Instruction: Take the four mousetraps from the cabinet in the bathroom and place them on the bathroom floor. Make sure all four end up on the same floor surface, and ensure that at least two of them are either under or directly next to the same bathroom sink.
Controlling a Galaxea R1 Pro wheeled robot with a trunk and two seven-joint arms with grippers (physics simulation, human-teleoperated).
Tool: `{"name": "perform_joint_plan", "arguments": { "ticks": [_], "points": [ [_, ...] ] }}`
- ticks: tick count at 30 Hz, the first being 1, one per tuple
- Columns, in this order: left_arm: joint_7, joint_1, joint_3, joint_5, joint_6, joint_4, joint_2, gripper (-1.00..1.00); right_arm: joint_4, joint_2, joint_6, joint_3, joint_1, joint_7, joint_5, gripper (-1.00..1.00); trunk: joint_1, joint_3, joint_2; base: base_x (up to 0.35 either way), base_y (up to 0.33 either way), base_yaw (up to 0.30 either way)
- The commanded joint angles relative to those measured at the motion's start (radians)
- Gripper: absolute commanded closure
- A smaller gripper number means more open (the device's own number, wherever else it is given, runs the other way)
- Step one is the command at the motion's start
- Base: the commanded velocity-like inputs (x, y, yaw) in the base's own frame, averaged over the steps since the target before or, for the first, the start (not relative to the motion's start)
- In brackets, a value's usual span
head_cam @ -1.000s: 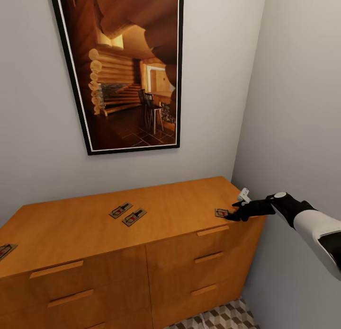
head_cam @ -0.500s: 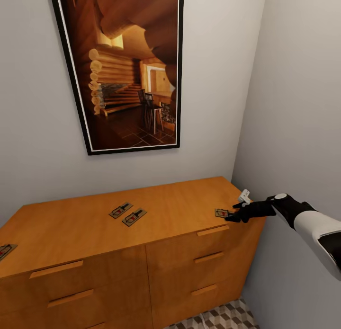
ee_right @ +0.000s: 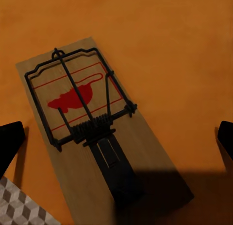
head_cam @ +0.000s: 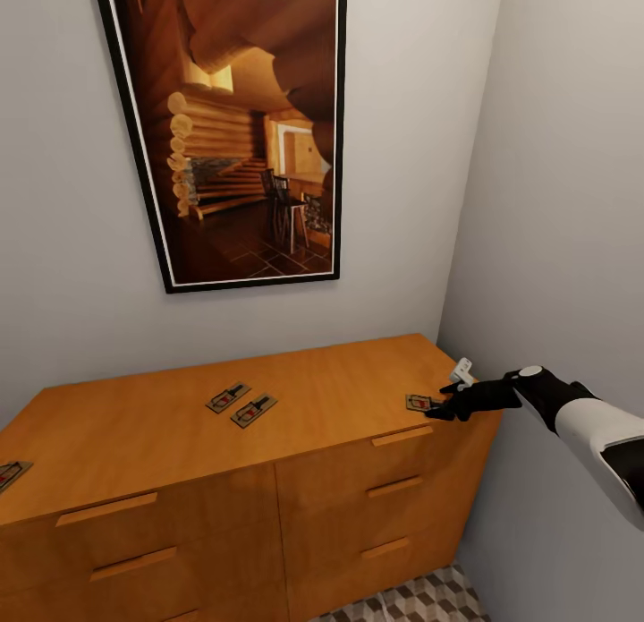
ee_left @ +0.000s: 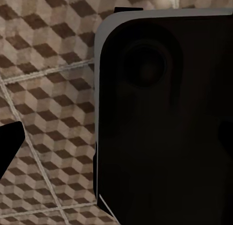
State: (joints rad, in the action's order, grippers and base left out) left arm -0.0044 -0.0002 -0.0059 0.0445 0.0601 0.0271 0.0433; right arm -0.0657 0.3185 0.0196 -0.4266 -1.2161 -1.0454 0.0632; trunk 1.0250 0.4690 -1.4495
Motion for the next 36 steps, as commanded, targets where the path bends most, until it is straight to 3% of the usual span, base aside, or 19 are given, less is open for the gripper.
{"name": "perform_joint_plan", "arguments": {
  "ticks": [1,9,10,36],
  "points": [
    [0.000,0.000,-0.001,0.005,0.002,0.000,0.000,-1.00,-0.001,0.000,0.002,-0.003,0.000,-0.002,0.007,-1.00,0.000,0.001,0.000,0.000,0.000,0.000],
    [0.000,0.000,-0.002,0.005,0.002,0.000,0.000,-1.00,-0.001,0.000,0.002,-0.003,0.000,-0.002,0.007,-1.00,0.000,0.001,0.000,0.000,0.000,0.000],
    [0.000,0.000,-0.001,0.005,0.002,0.000,0.000,-1.00,-0.001,0.000,0.002,-0.003,0.000,-0.002,0.007,1.00,0.000,0.001,0.000,0.000,0.000,0.000],
    [0.000,-0.001,-0.002,0.005,0.002,0.000,0.000,-1.00,-0.009,0.000,0.002,-0.003,0.000,-0.007,0.007,1.00,0.000,0.001,0.000,0.000,0.000,0.000]
  ]
}}
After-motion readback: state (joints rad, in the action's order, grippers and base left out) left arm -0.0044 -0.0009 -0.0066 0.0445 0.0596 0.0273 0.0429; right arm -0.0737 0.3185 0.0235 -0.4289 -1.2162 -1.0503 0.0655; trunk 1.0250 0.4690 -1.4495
